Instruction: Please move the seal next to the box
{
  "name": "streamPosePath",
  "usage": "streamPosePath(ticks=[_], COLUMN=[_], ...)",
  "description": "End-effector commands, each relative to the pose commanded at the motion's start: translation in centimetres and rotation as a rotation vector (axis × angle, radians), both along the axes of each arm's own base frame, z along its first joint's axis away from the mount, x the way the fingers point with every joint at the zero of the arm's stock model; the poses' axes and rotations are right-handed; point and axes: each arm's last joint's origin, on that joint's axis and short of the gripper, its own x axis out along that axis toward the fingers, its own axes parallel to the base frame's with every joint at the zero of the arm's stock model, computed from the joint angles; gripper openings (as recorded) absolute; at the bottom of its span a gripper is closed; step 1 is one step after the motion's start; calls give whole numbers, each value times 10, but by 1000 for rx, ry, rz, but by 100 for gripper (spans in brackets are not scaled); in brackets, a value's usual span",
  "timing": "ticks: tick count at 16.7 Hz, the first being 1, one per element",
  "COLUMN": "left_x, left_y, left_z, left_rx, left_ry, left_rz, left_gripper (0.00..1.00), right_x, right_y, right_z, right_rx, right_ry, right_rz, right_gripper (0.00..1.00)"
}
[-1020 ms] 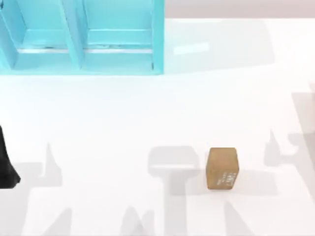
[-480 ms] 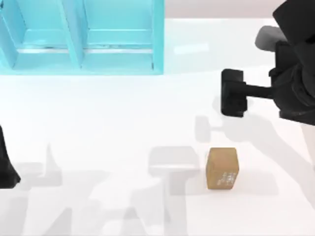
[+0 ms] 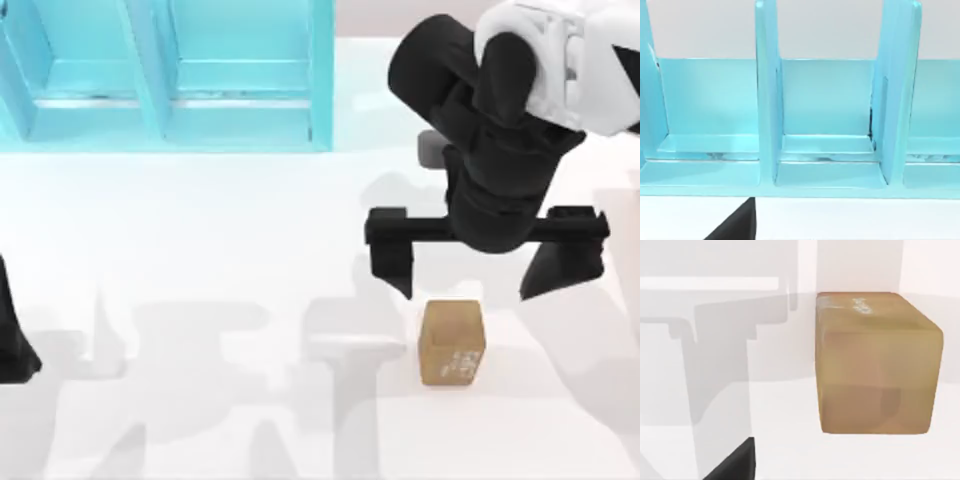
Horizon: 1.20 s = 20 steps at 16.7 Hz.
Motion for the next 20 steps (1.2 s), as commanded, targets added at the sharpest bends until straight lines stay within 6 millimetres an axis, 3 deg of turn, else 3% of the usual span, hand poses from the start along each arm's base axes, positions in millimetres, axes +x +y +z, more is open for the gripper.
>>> streamPosePath(ticks=[7,15,20], left_x=[0,0,0], left_y=[0,0,0], left_z=[0,0,0], left_rx=[0,0,0], left_ry=[0,0,0], left_rz=[0,0,0], left_gripper=[100,100,100], right_x=[2,3,2], right_y=[1,2,1], right_z=[-7,-91,-101], right_rx=[-7,-2,-5], right_ry=[11,5,10], right_rz=[-2,-3,-3], right_gripper=[100,100,100])
